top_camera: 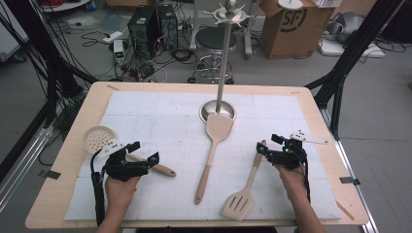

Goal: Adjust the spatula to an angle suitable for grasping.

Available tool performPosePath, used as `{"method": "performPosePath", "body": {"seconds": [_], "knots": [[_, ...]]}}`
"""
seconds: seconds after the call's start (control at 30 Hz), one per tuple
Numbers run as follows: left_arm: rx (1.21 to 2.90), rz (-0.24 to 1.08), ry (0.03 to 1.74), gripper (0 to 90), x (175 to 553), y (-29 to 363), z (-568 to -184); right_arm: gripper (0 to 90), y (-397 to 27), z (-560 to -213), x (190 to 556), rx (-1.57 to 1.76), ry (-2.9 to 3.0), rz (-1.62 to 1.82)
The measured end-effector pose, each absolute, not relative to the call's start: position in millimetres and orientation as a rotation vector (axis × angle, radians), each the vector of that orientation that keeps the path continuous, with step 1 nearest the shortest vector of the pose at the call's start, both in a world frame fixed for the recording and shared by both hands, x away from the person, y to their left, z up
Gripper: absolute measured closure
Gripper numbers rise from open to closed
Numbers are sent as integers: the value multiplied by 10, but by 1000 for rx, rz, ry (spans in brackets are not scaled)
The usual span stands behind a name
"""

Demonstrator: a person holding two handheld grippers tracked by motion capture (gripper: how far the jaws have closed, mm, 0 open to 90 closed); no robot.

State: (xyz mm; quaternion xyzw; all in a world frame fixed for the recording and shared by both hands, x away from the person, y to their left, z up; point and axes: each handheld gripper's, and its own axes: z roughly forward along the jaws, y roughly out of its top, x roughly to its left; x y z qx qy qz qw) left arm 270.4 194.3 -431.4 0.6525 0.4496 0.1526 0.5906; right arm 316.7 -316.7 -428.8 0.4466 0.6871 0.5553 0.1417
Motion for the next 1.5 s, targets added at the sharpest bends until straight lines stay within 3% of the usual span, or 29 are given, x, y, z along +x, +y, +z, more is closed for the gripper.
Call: {"method": "performPosePath", "body": {"seconds": [0.4,0.43,0.5,0.6,0.63,0.77,0.87,0.9,0.97,1.0,1.17,1.5], "knots": [[1521,365,1052,30,2699,1947,-4314,93,-3159,-4289,3169,1290,1987,1601],[1521,365,1052,30,2698,1947,-4314,112,-3157,-4291,3169,1297,1991,1597],[1522,366,1052,30,2698,1946,-4313,255,-3157,-4295,3177,1309,1990,1592],[1524,364,1049,31,2699,1941,-4316,282,-3161,-4293,3178,1314,1990,1596],[1522,363,1048,30,2698,1939,-4316,340,-3170,-4290,3179,1315,1990,1611],[1525,365,1047,30,2696,1937,-4315,424,-3166,-4296,3184,1315,2001,1612],[1526,367,1048,30,2696,1935,-4315,447,-3157,-4297,3182,1319,2008,1609],[1526,367,1047,30,2696,1935,-4315,505,-3153,-4299,3185,1309,2021,1615],[1526,368,1048,30,2696,1934,-4315,524,-3151,-4299,3185,1302,2027,1622],[1528,367,1049,30,2696,1935,-4315,594,-3151,-4298,3183,1295,2039,1654],[1525,372,1049,30,2689,1945,-4310,702,-3144,-4293,3175,1298,2045,1715],[1522,380,1052,30,2686,1950,-4309,871,-2901,-4241,3147,1262,2159,1667]]}}
